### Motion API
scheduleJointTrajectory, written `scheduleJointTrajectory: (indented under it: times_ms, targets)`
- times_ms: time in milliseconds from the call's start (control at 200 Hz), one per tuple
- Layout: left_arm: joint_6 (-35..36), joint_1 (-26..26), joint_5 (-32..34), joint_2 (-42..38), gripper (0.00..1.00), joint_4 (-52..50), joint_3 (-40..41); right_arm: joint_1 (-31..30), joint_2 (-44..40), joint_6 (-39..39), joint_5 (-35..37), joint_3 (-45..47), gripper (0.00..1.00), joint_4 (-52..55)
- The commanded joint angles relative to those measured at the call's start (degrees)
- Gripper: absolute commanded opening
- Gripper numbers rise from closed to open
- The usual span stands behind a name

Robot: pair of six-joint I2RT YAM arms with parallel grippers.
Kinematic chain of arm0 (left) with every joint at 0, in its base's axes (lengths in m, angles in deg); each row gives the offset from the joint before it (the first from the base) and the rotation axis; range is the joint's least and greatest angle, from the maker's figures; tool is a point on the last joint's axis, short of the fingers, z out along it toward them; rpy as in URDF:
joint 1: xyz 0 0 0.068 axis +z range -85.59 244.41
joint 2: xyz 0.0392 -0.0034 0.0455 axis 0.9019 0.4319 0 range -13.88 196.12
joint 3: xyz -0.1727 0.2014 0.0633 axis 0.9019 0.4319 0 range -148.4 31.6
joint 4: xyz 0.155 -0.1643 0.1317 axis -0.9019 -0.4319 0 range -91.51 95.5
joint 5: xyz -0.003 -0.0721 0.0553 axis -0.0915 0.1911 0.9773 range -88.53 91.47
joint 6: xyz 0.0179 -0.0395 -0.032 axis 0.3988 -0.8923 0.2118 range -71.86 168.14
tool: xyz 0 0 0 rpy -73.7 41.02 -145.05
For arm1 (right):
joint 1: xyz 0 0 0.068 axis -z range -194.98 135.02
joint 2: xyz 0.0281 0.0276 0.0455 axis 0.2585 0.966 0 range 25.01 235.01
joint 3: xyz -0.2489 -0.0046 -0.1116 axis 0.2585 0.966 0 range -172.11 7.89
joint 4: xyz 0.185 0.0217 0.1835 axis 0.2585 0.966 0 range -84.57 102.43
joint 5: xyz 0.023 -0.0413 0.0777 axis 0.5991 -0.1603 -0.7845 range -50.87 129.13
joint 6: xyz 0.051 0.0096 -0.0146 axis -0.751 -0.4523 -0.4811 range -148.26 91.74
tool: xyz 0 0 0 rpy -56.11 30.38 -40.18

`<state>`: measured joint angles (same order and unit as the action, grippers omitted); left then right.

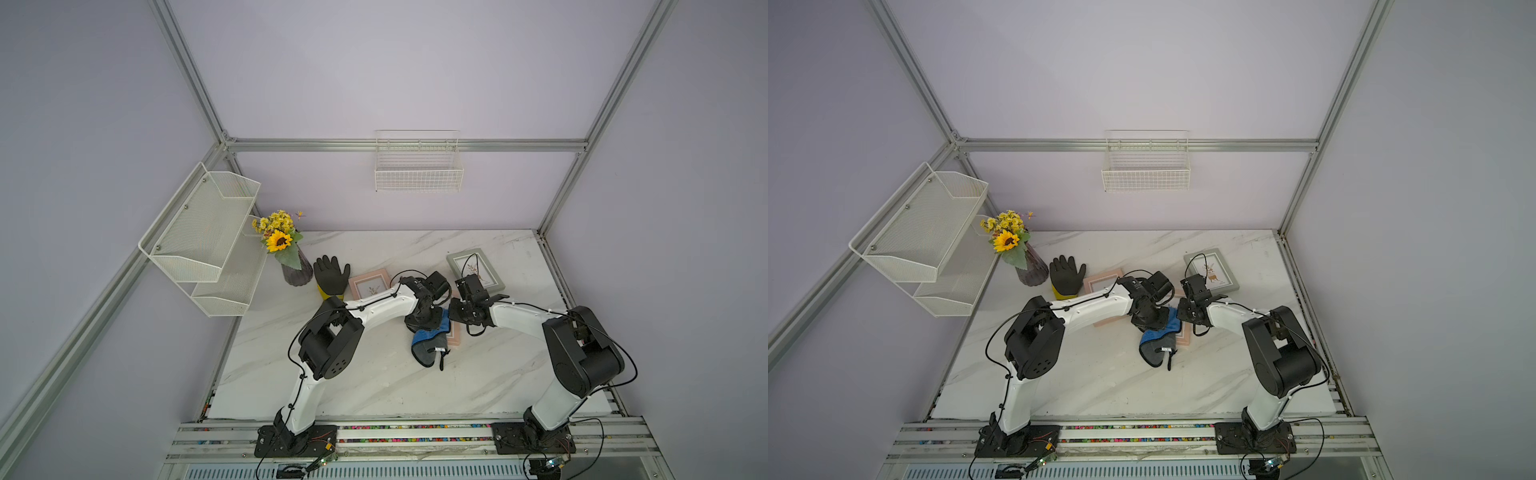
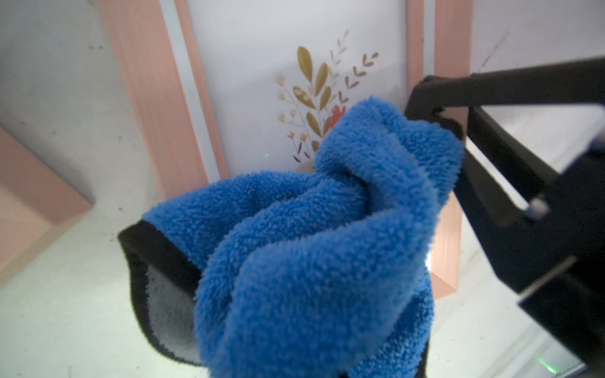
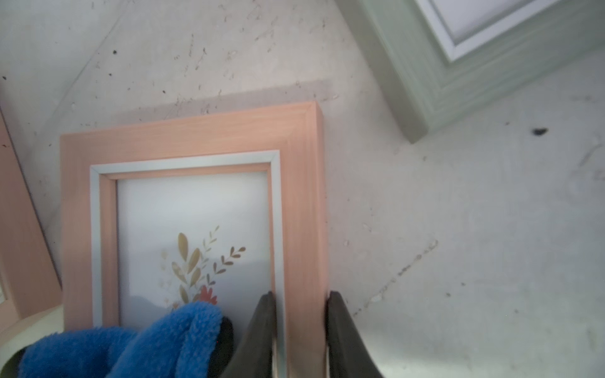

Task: Wipe the picture frame with a cloth
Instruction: Wipe the dirt from the picture frame.

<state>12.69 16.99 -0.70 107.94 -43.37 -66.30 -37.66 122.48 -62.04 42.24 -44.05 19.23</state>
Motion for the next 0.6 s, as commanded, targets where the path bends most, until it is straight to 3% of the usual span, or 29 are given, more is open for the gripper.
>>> scheduleJointTrajectory:
  times_ms: [0,150,315,420,595]
  targets:
    - [2.07,3.2,0.47,4.76,0.0,-3.19,-6.84,0.0,0.72,-0.38,1.06,0.73,0.23,4.22]
    - [2.62,3.49,-0.38,7.2,0.0,-4.41,-10.37,0.0,-0.2,-0.82,1.1,2.21,0.23,3.86]
    - [2.02,0.8,-0.52,0.63,0.0,-0.68,0.79,0.0,-0.46,-0.85,0.98,3.6,0.23,2.84]
    - [-0.6,-1.2,-5.83,-3.29,0.0,4.23,7.88,0.0,0.05,-1.13,0.48,3.36,0.23,2.39]
    - [-5.87,-3.69,-13.59,-4.88,0.0,14.82,11.6,0.0,-0.15,-1.2,-0.6,2.57,0.23,2.04]
